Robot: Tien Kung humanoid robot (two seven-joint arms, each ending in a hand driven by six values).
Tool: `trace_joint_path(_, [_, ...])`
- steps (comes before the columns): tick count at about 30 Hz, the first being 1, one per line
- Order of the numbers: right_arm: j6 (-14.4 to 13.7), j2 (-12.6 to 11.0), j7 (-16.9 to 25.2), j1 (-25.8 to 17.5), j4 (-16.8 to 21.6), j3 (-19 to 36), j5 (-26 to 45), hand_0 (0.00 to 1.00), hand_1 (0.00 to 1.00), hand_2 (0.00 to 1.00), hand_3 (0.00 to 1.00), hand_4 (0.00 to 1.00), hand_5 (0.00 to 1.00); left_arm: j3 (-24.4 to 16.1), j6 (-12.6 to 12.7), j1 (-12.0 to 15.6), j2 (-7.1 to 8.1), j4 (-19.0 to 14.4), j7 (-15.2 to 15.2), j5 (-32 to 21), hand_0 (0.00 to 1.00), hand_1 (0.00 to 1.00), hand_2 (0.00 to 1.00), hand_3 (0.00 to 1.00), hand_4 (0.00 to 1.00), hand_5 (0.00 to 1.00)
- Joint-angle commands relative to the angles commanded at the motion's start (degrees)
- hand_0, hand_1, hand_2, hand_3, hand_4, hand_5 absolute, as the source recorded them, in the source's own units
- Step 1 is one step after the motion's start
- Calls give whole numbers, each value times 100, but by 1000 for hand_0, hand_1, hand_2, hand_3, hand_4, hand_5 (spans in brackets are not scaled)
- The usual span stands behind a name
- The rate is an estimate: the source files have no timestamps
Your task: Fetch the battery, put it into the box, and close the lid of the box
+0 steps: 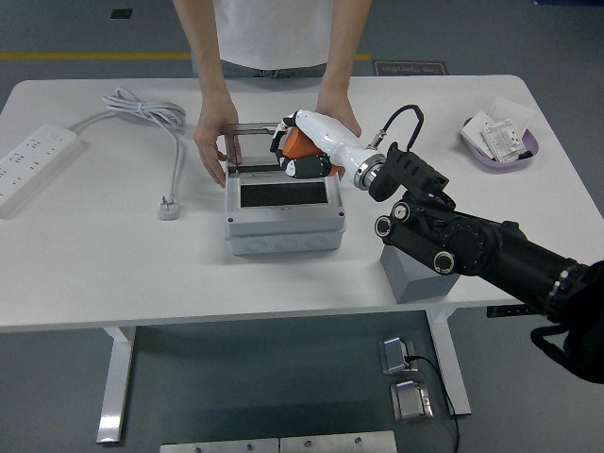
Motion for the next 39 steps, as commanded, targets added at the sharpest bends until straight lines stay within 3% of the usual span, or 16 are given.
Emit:
trace_joint_path(7, [92, 231, -9, 114, -226, -437, 42, 98, 263, 368, 416, 81, 2, 192, -17, -65, -18, -2, -21, -125, 631, 706, 664, 615, 670, 176])
trace_joint_path(16, [215, 283, 179, 92, -449, -436, -78, 107, 267, 369, 417, 89, 2, 215, -33, -152, -49, -10, -12, -50, 631, 706, 663, 614, 669, 176])
trace_joint_path(17, [204, 290, 200, 90, -465, -433, -85, 202, 345, 451, 573, 477, 40, 214, -34, -160, -51, -11, -11, -41, 631, 706, 659, 614, 667, 175])
trace_joint_path(22, [147, 344, 268, 73, -508, -495, -99, 202, 345, 451, 573, 477, 40, 172, -39, -202, -64, -12, 5, 39, 631, 706, 659, 614, 667, 175])
trace_joint_path(23, [131, 360, 276, 66, -516, -512, -101, 471, 537, 574, 708, 805, 315, 167, -42, -213, -69, -13, 9, 53, 631, 706, 658, 613, 665, 172])
trace_joint_path(29, [77, 388, 304, 47, -527, -532, -84, 471, 537, 574, 708, 805, 315, 131, -50, -235, -82, -13, 27, 125, 631, 706, 658, 613, 665, 172])
trace_joint_path(30, [70, 388, 308, 43, -528, -527, -83, 750, 662, 687, 790, 925, 466, 121, -52, -235, -81, -12, 31, 140, 630, 706, 656, 613, 664, 170])
trace_joint_path(35, [51, 387, 321, 16, -535, -491, -81, 750, 662, 687, 790, 925, 466, 91, -56, -235, -77, -9, 46, 198, 630, 706, 656, 613, 664, 170])
trace_joint_path(36, [48, 386, 320, 12, -535, -490, -80, 805, 673, 696, 809, 954, 505, 94, -57, -234, -77, -9, 45, 199, 630, 705, 654, 612, 661, 167])
trace_joint_path(39, [45, 376, 316, -4, -525, -496, -70, 805, 673, 696, 809, 954, 505, 89, -58, -222, -79, -8, 49, 213, 630, 705, 654, 612, 661, 167])
